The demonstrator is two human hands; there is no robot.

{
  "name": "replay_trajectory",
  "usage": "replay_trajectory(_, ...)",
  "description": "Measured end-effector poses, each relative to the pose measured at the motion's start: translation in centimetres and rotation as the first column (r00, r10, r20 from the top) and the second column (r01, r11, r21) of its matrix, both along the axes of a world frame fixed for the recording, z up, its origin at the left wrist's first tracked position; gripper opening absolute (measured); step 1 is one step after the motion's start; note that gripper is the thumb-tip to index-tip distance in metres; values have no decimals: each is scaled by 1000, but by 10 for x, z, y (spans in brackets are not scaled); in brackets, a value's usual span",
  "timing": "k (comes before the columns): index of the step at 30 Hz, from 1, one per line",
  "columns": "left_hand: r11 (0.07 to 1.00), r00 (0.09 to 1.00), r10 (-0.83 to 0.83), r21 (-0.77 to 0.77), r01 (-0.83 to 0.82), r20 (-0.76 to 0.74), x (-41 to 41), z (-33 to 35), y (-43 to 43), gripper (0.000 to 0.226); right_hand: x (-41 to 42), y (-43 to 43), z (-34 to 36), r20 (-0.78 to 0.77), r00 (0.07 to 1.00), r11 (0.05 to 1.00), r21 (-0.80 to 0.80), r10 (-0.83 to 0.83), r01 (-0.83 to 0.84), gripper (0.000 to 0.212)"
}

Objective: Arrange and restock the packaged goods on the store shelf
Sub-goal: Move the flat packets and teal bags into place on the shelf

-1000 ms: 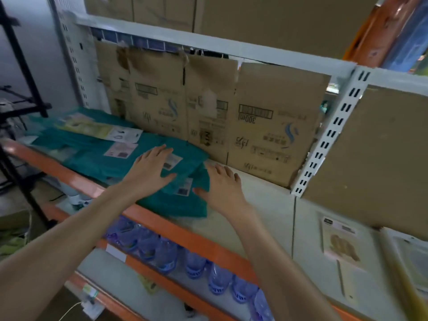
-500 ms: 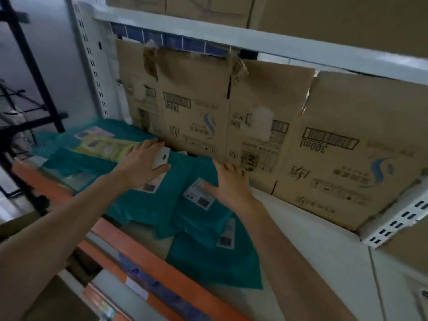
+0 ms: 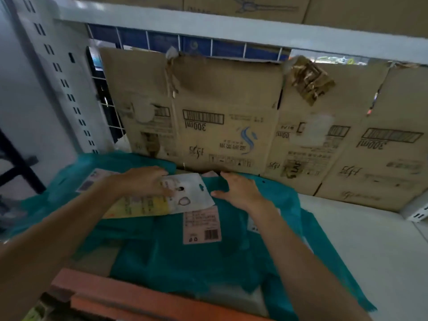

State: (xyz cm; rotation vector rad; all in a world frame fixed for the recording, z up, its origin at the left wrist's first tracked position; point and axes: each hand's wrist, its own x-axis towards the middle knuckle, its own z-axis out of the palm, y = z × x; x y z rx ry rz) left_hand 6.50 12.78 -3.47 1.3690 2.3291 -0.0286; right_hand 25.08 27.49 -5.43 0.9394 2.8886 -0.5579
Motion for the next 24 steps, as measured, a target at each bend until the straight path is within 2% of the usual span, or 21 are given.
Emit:
replay_trajectory(4,994,994,-107,34,106,25,-18,-2,0,67,-9,-1,1,46,998,997,-54,-47,50,62)
replay_trajectory(8,985,986,-160,75,157,37,-20,-6,5,58,-15,0,5,63,996,997,-57,-56,59,62)
replay_trajectory(14,987,986,-143,80,136,91,-19,-2,7,58,-22,6,9,174,984,997,-63,-28,39,65)
replay_trajectory(17,984,976,-153,117,136,156,-22,2,7,50,-24,9,10,206,978,996,-81,-25,43,65)
replay_trajectory(21,980,958,-150,167,111,244,-26,12,6,42,-23,10,11,140,990,999,-40,-18,24,62)
replay_trajectory(24,979,952,-123,194,69,280,-28,19,3,36,-21,8,9,25,999,999,-35,-38,39,56)
